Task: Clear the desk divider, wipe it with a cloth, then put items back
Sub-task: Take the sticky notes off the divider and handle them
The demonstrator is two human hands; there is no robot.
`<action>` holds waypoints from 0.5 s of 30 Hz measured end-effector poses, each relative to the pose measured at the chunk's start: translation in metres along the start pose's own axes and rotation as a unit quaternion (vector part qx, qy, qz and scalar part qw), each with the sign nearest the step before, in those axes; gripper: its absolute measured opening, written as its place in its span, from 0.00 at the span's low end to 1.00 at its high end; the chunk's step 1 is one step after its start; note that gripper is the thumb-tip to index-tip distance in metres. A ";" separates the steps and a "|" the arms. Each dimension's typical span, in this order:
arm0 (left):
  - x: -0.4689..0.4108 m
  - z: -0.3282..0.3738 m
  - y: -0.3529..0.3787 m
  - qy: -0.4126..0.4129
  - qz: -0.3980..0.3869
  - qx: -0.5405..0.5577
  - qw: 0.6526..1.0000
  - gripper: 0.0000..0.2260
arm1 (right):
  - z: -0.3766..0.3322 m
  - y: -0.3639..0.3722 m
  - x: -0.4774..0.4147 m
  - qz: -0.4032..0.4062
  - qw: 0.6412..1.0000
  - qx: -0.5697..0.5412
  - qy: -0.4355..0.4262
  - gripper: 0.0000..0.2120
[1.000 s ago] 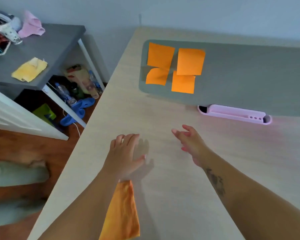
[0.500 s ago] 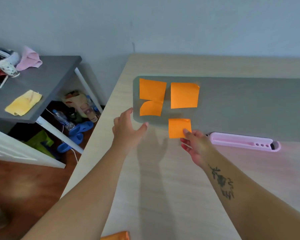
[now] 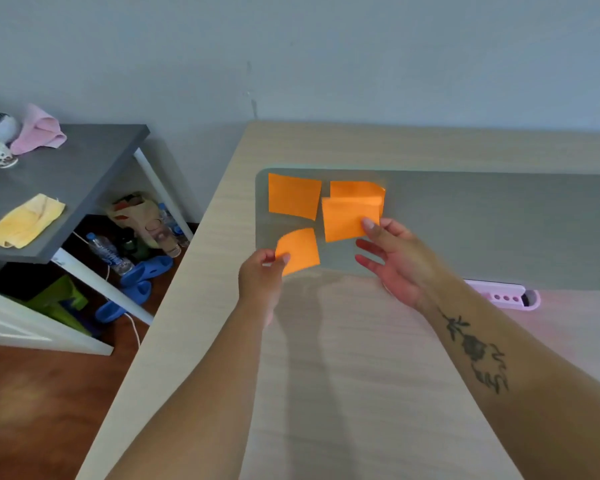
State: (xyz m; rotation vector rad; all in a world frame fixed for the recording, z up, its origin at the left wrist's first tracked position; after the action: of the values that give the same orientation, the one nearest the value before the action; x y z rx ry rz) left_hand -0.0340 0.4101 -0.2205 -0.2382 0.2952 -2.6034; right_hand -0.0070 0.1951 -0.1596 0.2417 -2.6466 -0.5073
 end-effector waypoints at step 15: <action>0.003 0.048 0.008 -0.103 -0.159 0.373 0.908 0.06 | 0.040 -0.030 -0.001 0.095 0.993 0.059 -0.026 0.06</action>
State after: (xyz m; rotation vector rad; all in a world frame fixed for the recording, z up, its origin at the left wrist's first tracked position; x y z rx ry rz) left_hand -0.0222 0.3944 -0.1757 -0.2954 -0.8728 -2.7481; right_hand -0.0211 0.1803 -0.2048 0.0110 -2.7183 -0.3005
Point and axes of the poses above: each hand's wrist, its own x-axis away from the middle knuckle, its own y-axis out of the palm, z = x × y, the point moved 3 cm from there along -x, towards the middle knuckle, and after that the axes turned 4 degrees about y, right-handed, at the moved point
